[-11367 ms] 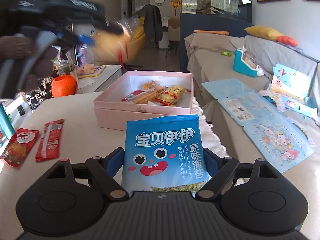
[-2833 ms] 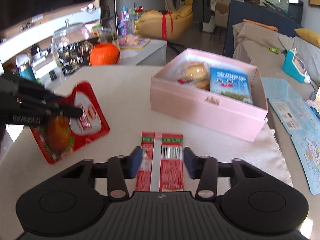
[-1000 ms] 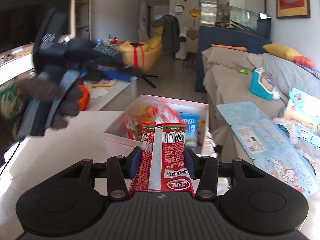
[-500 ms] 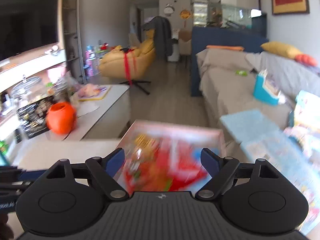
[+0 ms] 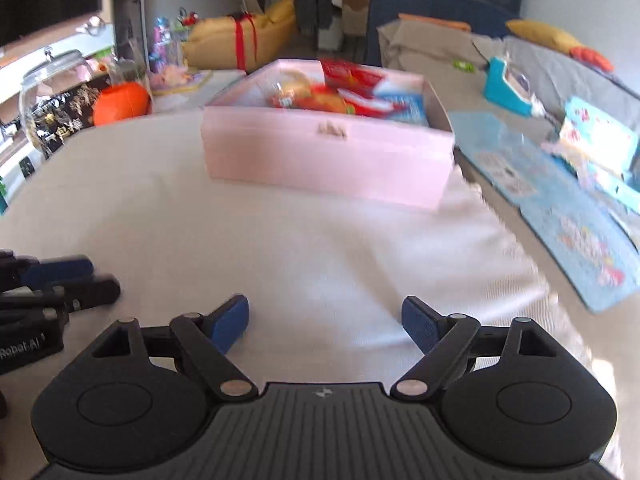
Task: Organize snacks
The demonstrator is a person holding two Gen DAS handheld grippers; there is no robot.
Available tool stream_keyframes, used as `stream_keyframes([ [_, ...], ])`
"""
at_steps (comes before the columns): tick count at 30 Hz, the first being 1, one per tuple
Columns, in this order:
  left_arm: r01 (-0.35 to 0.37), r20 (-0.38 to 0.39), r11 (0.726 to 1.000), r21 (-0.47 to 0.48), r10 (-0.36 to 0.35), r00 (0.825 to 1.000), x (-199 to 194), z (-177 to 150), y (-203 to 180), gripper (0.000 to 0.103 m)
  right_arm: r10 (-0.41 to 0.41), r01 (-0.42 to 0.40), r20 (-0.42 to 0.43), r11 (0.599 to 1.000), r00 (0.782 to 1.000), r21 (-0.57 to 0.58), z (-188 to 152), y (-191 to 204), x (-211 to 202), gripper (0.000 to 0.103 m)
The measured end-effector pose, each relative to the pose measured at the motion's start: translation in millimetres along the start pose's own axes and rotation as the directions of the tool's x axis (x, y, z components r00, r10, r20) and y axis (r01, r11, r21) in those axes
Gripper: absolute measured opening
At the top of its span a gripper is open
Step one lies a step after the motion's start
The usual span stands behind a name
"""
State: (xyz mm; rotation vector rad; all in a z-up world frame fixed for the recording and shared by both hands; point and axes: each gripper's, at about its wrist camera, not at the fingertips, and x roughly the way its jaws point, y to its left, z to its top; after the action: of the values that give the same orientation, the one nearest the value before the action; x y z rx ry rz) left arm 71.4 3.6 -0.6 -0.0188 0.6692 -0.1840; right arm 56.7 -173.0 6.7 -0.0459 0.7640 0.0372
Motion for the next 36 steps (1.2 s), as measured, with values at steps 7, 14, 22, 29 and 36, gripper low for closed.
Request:
stream_keyframes([
  [7, -0.041, 0.018, 0.999, -0.002, 0.041, 0.999, 4, 0, -16, 0.062, -0.04, 0.044, -0.04, 0.994, 0.998, 0.096, -8, -16, 4, 0.103],
  [14, -0.093, 0.019, 0.995, 0.044, 0.092, 0.996, 6, 2, -25, 0.064, -0.02, 0.017, 0.047, 0.998, 0.999, 0.061, -16, -18, 0, 0.103],
  [22, -0.083, 0.017, 0.996, 0.035, 0.083, 0.996, 7, 3, -24, 0.064, -0.04, 0.035, 0.059, 0.996, 0.997, 0.08, -18, -17, -2, 0.103],
  [29, -0.079, 0.017, 0.996, 0.029, 0.078, 0.997, 9, 3, -24, 0.064, -0.039, 0.034, 0.059, 0.996, 0.997, 0.082, -18, -17, -1, 0.103],
  [36, -0.078, 0.017, 0.997, 0.029, 0.077, 0.997, 9, 4, -24, 0.064, -0.039, 0.034, 0.059, 0.996, 0.997, 0.082, -18, -17, -1, 0.103],
])
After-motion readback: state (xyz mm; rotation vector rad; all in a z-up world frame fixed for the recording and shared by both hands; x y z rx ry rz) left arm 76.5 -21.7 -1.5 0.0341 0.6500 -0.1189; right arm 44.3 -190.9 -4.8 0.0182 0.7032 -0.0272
